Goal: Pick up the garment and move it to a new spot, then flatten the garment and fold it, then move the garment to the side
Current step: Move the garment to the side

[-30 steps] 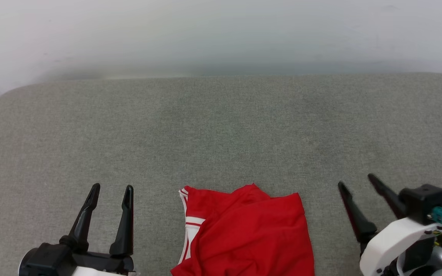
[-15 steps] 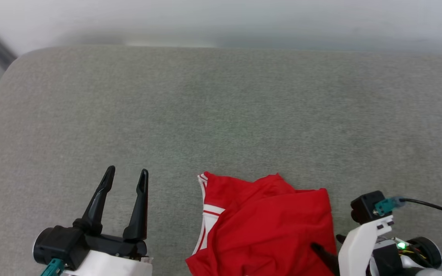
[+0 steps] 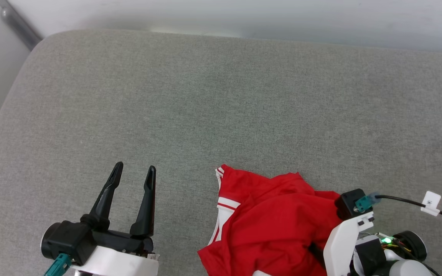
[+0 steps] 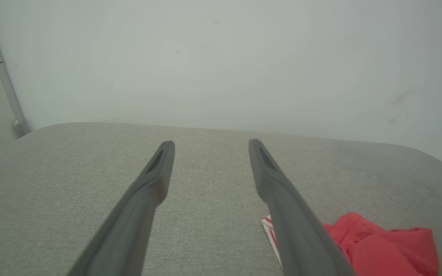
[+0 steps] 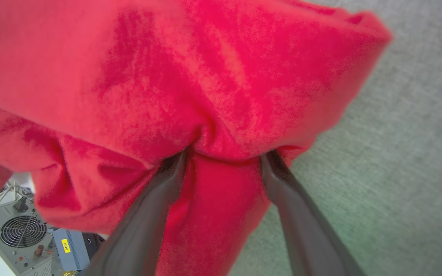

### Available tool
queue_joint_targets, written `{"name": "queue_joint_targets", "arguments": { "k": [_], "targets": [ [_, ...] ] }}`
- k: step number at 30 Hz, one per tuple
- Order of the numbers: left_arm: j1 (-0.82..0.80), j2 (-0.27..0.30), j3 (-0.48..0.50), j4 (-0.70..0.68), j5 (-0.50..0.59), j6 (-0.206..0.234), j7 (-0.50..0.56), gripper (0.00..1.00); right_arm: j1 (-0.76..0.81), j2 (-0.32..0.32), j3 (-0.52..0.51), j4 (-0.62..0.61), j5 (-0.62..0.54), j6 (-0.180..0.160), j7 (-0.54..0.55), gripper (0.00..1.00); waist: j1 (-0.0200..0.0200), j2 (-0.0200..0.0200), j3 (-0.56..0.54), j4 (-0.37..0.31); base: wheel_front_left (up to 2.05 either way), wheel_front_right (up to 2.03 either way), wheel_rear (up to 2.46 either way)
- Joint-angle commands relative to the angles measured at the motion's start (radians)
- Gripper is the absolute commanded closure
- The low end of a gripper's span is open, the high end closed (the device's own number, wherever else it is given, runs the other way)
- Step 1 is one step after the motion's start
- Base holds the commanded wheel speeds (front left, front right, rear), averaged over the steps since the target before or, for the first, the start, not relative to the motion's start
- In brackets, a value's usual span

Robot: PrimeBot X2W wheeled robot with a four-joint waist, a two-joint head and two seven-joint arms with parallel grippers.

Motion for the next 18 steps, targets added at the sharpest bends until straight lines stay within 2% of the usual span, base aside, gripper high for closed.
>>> {"name": "queue_joint_targets", "arguments": {
  "k": [1, 2, 6, 9, 12, 18],
  "targets": [
    [-0.011, -0.003, -0.001, 0.002, -0.001, -0.001, -0.002, 0.00, 0.026, 0.001, 0.035, 0.065, -0.004, 0.000, 0.005, 0.69, 0.0000, 0.0000, 0.000, 0.002, 0.00, 0.00, 0.00],
    [-0.012, -0.004, -0.002, 0.004, -0.001, -0.001, -0.002, 0.00, 0.018, -0.011, 0.048, 0.076, -0.012, 0.000, -0.010, 1.00, 0.0000, 0.0000, -0.002, 0.002, 0.00, 0.00, 0.00],
    [-0.001, -0.002, -0.006, 0.009, -0.002, -0.001, -0.002, 0.00, -0.023, -0.055, 0.078, 0.087, -0.044, 0.000, -0.077, 1.00, 0.0000, 0.0000, -0.022, -0.009, 0.00, 0.00, 0.00],
    [0.011, 0.003, -0.024, 0.014, 0.014, -0.001, -0.002, 0.00, -0.083, -0.136, 0.124, 0.061, -0.122, -0.001, -0.112, 1.00, 0.0000, 0.0000, -0.042, -0.032, 0.00, 0.00, 0.00],
    [0.017, -0.009, -0.046, 0.014, 0.016, -0.001, -0.002, 0.00, -0.132, -0.189, 0.188, 0.016, -0.158, 0.000, -0.107, 1.00, 0.0000, 0.0000, -0.057, -0.070, 0.00, 0.00, 0.00],
    [-0.013, -0.024, -0.115, 0.009, 0.027, -0.001, -0.002, 0.00, -0.280, -0.404, 0.309, -0.075, -0.214, 0.000, -0.045, 1.00, 0.0000, 0.0000, -0.029, -0.188, 0.00, 0.00, 0.00]
  ]
}}
